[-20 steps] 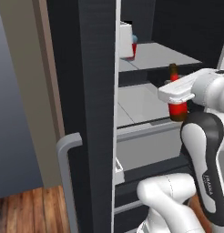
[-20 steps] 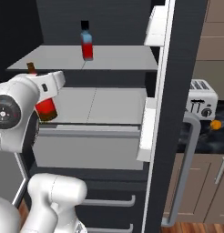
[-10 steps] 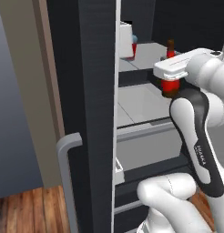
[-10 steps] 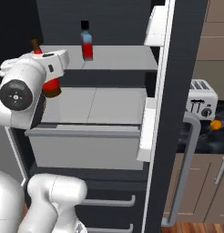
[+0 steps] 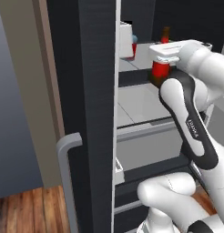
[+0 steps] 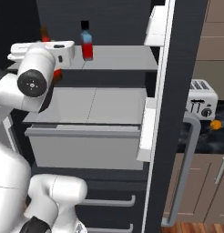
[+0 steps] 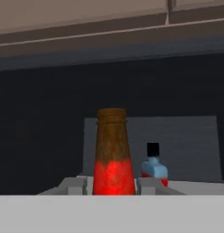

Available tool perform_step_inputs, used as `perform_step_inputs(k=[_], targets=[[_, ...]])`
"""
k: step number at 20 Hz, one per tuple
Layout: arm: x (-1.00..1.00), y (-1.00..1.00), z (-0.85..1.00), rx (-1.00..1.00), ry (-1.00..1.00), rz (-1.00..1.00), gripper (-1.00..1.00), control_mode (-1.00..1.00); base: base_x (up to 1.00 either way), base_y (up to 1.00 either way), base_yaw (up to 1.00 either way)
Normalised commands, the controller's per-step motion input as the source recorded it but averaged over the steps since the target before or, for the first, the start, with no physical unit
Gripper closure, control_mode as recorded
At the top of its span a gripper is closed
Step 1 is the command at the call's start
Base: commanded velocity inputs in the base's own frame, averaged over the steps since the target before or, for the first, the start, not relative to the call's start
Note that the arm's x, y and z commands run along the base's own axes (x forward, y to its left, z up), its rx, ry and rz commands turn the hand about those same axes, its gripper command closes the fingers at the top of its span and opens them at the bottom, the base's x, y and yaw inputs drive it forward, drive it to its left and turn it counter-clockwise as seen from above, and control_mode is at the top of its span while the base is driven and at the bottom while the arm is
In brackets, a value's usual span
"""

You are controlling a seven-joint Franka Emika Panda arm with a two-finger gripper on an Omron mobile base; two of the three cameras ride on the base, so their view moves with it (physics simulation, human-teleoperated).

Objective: Place the liquor and beer on the top shelf of the fridge to keep them out of children's reach, and place the orange on lower shelves for easy access.

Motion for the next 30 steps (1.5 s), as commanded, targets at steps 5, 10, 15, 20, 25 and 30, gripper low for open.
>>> perform_step_inputs(k=[5,10,15,20,25,30], targets=[[0.64,0.00,0.18,0.14,0.00,0.01,1.00,-1.00,0.00,0.00,0.00],[0.61,0.01,0.03,0.06,0.00,0.00,1.00,-1.00,0.00,0.00,0.00],[0.57,0.09,0.00,0.00,0.00,0.02,1.00,-1.00,0.00,0.00,0.00],[0.60,0.21,0.00,0.00,0.01,0.04,1.00,-1.00,0.00,0.00,0.00],[0.57,0.23,-0.11,0.00,0.02,0.05,1.00,-1.00,0.00,0.00,0.00],[0.49,0.17,-0.23,0.00,0.00,0.04,1.00,-1.00,0.00,0.00,0.00]])
